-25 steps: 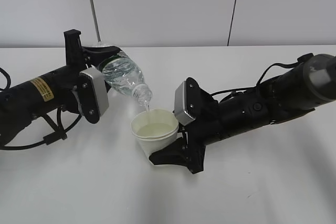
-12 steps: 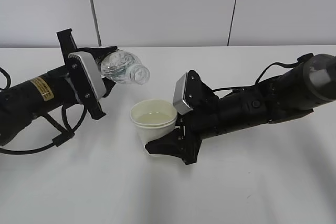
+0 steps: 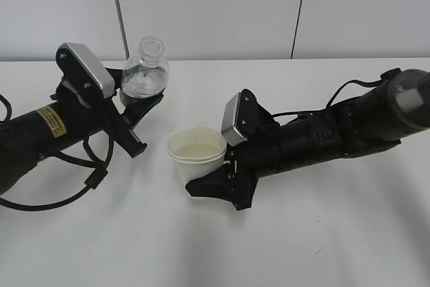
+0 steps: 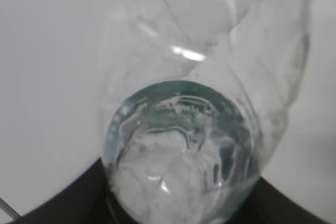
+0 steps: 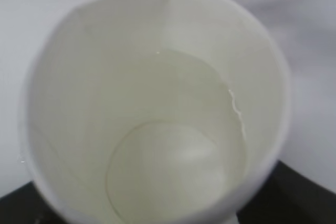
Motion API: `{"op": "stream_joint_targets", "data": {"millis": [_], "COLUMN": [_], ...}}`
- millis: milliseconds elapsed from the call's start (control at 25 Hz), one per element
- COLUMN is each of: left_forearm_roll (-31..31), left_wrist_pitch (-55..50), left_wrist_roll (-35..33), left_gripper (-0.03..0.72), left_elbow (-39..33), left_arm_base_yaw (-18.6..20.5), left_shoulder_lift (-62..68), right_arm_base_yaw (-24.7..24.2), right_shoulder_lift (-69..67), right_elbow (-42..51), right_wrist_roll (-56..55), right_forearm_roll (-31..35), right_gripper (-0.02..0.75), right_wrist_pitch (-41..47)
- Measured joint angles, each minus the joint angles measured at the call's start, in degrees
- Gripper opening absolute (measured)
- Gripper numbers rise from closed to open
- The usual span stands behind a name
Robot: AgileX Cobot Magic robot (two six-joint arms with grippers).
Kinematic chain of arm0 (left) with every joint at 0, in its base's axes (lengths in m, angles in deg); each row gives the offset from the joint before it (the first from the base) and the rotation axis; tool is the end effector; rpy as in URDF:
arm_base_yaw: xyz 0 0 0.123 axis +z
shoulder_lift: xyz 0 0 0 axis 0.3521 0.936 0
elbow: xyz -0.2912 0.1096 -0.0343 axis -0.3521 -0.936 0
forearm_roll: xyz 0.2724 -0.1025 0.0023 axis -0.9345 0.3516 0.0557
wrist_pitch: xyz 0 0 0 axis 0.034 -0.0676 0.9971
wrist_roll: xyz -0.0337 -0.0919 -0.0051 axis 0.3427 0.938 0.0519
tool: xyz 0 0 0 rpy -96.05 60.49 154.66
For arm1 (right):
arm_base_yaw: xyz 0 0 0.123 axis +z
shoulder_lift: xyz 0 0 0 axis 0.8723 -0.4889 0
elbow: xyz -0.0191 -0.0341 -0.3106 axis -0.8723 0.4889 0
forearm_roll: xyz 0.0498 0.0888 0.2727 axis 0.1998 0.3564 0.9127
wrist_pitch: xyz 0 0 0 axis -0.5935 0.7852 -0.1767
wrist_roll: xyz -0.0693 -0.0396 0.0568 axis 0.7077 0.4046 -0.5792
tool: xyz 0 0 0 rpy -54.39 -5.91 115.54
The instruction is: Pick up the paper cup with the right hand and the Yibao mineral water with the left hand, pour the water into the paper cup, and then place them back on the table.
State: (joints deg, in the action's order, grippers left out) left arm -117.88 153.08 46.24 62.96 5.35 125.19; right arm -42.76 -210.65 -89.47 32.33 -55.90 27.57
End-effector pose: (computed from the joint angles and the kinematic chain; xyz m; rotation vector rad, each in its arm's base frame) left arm 0.3505 -0.1423 0.1325 0.9799 1.3335 -0.1706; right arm 0.3758 0.1979 0.0946 -1.3626 1.6907 0.7661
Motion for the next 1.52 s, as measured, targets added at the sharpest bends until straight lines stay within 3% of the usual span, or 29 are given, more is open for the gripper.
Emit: {"op": "stream_joint_targets", "data": {"millis": [200,520,960,1520], "left_forearm_roll": [0.00,0.00,-1.34,-4.98], "left_wrist_pitch": [0.00,0.00,0.00,0.00], "left_wrist_roll": [11.38,21.14,24.59,24.90], "left_gripper": [0.347,0.347,0.347,0.344], "left_elbow": [-1.59,-6.82,-11.20,-11.20], "left_arm_base_yaw": [0.00,0.00,0.00,0.00], "left_shoulder_lift": [0.00,0.00,-0.02,-0.06], "right_arm_base_yaw": [0.00,0.00,-0.96,-9.94], "right_shoulder_lift": [0.00,0.00,4.95,5.30], "right_elbow": [0.00,0.00,4.46,8.91], "right_wrist_roll": [0.00,-3.15,-4.82,2.26], "right_forearm_roll": [0.00,-2.66,-1.99,11.57], "right_gripper": [0.520,0.520,0.519,0.519], "right_wrist_pitch": [0.09,1.59,3.67,6.86]}}
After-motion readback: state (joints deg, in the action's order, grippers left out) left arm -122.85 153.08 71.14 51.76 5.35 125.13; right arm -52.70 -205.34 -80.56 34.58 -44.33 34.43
